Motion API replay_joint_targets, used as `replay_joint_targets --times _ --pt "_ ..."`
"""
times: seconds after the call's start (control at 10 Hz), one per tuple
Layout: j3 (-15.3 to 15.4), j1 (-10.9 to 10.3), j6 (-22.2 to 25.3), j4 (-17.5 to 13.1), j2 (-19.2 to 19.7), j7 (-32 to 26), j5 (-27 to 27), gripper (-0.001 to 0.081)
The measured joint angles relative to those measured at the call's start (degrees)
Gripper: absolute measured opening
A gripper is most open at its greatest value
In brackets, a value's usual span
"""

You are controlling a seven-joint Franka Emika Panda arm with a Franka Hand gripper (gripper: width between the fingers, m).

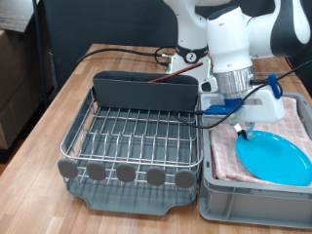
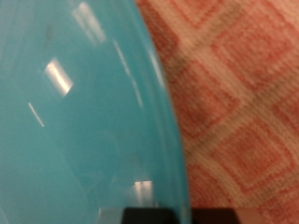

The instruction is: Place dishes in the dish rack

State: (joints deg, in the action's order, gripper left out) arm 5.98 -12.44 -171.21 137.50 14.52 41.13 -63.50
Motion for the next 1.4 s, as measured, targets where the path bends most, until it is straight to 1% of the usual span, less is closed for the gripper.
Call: replay_joint_targets --times 0.5,0.7,0.9,1.0,1.2,1.3,1.4 --pt "-0.1 0.0 -0.9 0.1 -0.3 -0.1 0.3 0.0039" --pt "-1.3 -0.6 -0.9 0.6 -0.9 1.5 3.2 0.0039" --pt "-2.7 -1.4 -0.8 1.3 -2.0 5.0 8.1 0.0031" --pt "-4.0 -2.2 -0.7 1.8 -2.8 7.7 11.9 0.0031" --pt "-7.7 -4.5 -0.1 3.3 -5.0 15.9 22.4 0.0025" --pt "-9.4 -5.3 0.5 4.0 -6.3 19.6 27.4 0.0025" --pt "-10.4 -5.6 1.4 4.6 -7.5 22.4 31.4 0.0025"
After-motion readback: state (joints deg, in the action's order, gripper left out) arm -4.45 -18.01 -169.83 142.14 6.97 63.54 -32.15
